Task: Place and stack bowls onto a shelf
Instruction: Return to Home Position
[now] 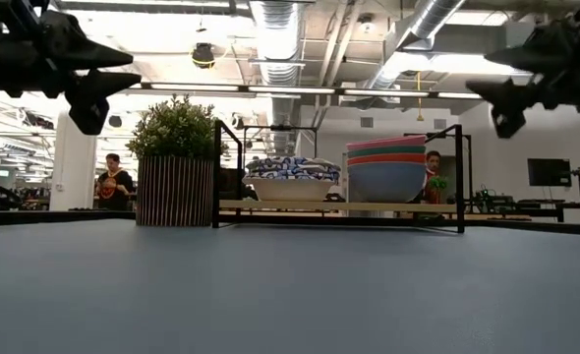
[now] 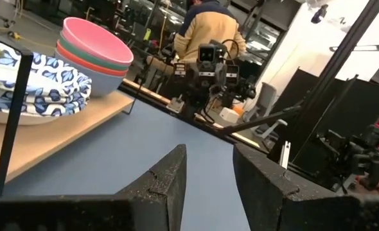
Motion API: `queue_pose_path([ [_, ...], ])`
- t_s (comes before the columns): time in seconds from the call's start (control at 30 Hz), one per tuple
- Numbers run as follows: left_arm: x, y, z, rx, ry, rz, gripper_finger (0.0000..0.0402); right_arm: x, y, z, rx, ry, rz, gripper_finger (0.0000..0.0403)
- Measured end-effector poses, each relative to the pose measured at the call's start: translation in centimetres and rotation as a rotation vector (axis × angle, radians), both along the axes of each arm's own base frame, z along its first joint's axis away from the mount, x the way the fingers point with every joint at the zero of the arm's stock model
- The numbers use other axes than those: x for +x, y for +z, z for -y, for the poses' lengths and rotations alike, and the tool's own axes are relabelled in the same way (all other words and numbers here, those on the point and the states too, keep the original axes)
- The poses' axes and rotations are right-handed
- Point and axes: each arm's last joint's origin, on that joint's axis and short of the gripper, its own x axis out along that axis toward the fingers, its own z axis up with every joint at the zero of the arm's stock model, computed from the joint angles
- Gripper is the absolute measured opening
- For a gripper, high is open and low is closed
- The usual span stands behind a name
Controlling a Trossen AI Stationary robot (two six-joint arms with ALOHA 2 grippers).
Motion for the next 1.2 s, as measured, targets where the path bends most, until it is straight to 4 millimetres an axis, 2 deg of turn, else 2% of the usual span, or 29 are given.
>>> queue_pose_path([
  [0.1, 0.0, 0.0, 0.2, -0.004, 0.002, -0.003, 0.0112, 0.1, -0.8, 0.1, 0.006, -0.062, -0.081, 0.0227],
  [0.27, 0.0, -0.1, 0.3, -0.004, -0.012, -0.009, 0.0112, 0.1, -1.0, 0.3, 0.005, -0.156, -0.101, 0.0227],
  [0.57, 0.0, -0.6, 0.3, -0.082, -0.020, -0.056, 0.0112, 0.1, -1.0, 0.3, 0.012, -0.155, -0.102, 0.0227],
  [0.67, 0.1, -1.2, 0.4, -0.080, -0.017, -0.110, 0.0112, 0.1, -1.0, 0.3, 0.012, -0.154, -0.102, 0.0227],
  [1.2, 0.1, -1.2, 0.4, -0.080, -0.025, -0.126, 0.0112, 0.1, -1.1, 0.3, 0.012, -0.151, -0.102, 0.0227],
])
